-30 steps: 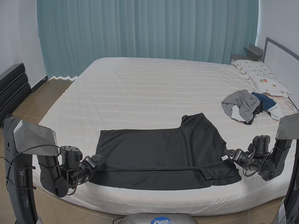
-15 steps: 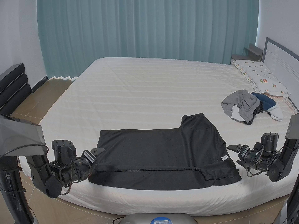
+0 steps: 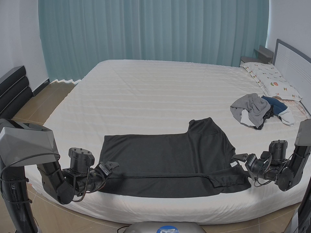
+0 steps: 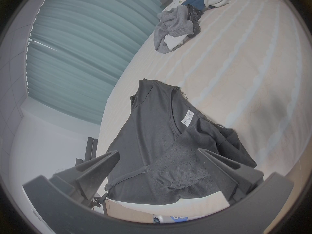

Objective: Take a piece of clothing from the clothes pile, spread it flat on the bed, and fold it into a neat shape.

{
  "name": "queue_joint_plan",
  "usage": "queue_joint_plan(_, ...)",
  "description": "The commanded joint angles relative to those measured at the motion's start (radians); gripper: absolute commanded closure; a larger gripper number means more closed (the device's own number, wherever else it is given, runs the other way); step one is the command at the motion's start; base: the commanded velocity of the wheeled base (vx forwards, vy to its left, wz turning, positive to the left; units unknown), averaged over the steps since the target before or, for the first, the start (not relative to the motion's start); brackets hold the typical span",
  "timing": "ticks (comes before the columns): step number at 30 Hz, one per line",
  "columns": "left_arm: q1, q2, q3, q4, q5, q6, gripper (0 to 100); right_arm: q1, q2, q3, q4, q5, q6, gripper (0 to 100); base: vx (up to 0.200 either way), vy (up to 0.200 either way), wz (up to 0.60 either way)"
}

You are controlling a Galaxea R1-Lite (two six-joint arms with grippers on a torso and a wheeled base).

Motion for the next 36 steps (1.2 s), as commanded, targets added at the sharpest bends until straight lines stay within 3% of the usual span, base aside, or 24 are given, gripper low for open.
queue_joint_plan(1, -0.022, 0.055, -0.029, -0.019, 0.061, 0.004, 0, 0.002, 0.01, 0.001, -0.001, -0.002, 0.0, 0, 0.0, 0.0, 0.0)
queue_joint_plan(6, -0.041, 0.092, -0.039, -0.047, 0.121, 0.004, 0, 0.013, 0.01, -0.001, -0.003, -0.005, 0.0, 0, 0.0, 0.0, 0.0)
queue_joint_plan(14, 0.022, 0.135, -0.121, -0.068, 0.164, 0.013, 0, 0.002, -0.006, -0.004, -0.001, -0.005, 0.0, 0, 0.0, 0.0, 0.0)
queue_joint_plan(22, 0.085, 0.127, -0.167, -0.123, 0.194, -0.096, 0, 0.004, 0.003, -0.002, -0.003, -0.005, 0.0, 0, 0.0, 0.0, 0.0)
queue_joint_plan(27, 0.14, 0.121, -0.151, -0.258, 0.188, -0.128, 0, 0.009, 0.009, -0.001, -0.003, -0.003, 0.001, 0, 0.0, 0.0, 0.0)
queue_joint_plan(36, 0.13, 0.071, -0.024, -0.274, 0.178, -0.096, 0, 0.013, 0.003, 0.013, -0.003, 0.001, 0.004, 0, 0.0, 0.0, 0.0)
